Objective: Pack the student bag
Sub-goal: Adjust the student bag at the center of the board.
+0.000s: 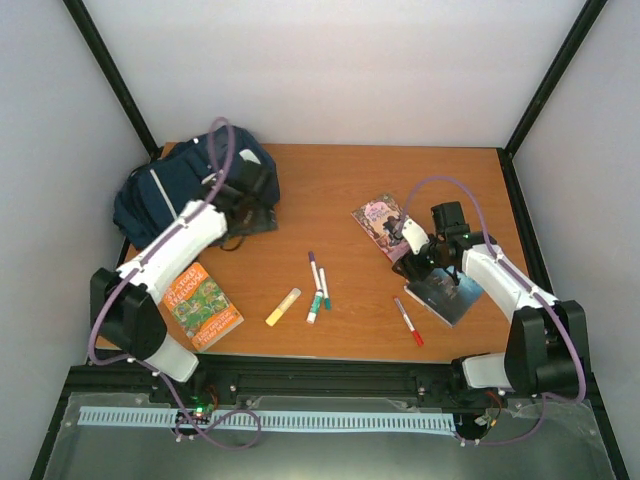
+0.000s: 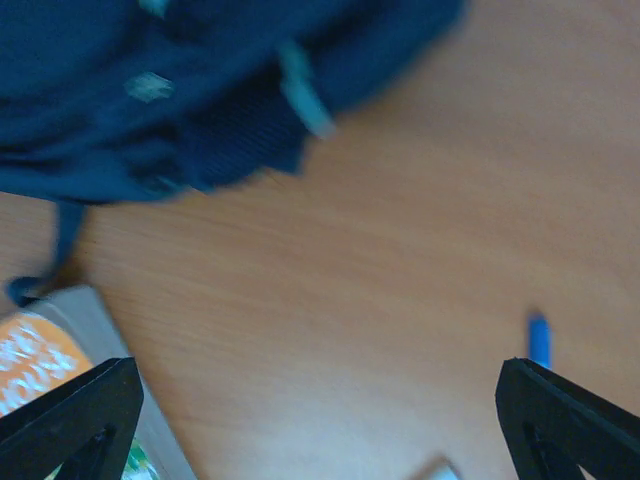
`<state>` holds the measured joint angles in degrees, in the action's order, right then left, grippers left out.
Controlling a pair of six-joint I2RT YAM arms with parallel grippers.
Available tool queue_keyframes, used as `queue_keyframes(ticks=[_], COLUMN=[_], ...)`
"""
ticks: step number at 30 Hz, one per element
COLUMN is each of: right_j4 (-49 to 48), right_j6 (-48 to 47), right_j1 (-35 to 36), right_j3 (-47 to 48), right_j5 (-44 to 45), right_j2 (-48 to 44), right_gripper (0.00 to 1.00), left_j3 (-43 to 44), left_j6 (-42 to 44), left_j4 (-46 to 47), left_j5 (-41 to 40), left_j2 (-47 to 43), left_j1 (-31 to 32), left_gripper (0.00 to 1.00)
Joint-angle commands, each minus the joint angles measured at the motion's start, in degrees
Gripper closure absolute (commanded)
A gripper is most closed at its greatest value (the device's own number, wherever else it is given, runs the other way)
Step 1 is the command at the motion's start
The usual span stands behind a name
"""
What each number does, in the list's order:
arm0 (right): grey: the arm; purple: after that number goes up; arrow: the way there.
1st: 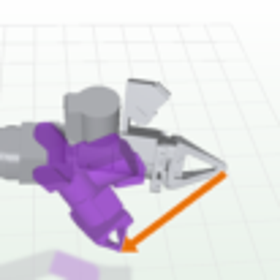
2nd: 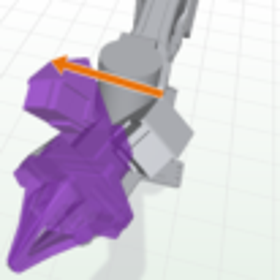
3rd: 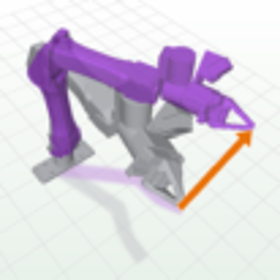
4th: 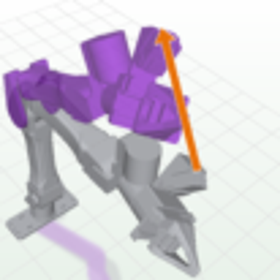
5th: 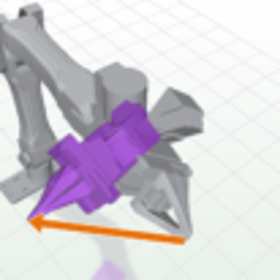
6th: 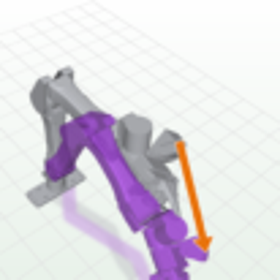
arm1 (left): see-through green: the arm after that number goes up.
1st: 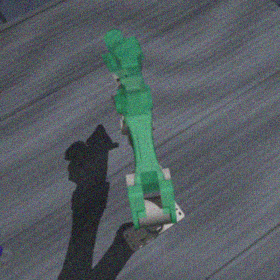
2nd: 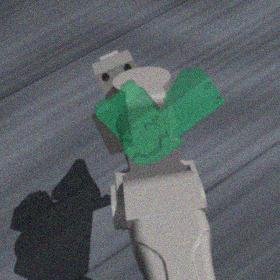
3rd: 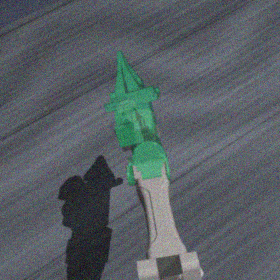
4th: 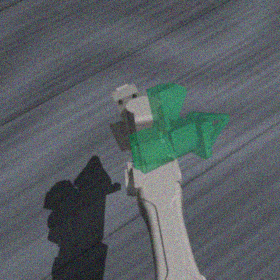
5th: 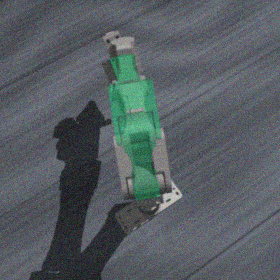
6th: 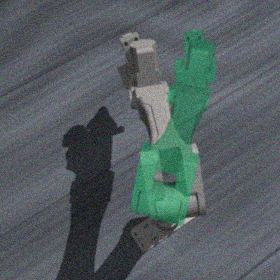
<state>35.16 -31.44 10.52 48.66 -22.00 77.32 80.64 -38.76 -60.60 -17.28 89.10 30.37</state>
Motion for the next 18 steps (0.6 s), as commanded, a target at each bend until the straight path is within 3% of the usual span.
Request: queue_keyframes(ticks=[1, 5, 8, 15, 18], right_j4=[0.7, 1.02, 1.74, 2.0, 1.93], right_j6=[-0.23, -0.62, -0.51, -0.86, -1.06], right_j1=[-0.24, -0.24, -0.24, -0.24, -0.24], right_j3=[-0.83, -0.85, -0.44, -0.59, -0.74], right_j5=[-2.28, -3.27, -4.44, -5.17, -5.08], right_j2=[-1.42, -1.4, -1.7, -1.99, -1.57], right_gripper=[0.34, 0.34, 0.34, 0.34, 0.34], left_j3=[-2.44, -5.29, -6.0, -2.97, -0.92], left_j6=[-4.41, -6.09, -4.98, -4.09, -3.85], left_j4=[5.01, 9.72, 13.73, 19.01, 20.41], left_j5=[-4.05, 2.93, 13.79, 20.92, 22.98], left_j2=[-2.07, 1.98, 6.88, 15.76, 19.6], left_j1=[-11.09, -20.55, -24.67, -25.15, -25.06], left_gripper=[0.0, 0.0, 0.0, 0.03, 0.14])
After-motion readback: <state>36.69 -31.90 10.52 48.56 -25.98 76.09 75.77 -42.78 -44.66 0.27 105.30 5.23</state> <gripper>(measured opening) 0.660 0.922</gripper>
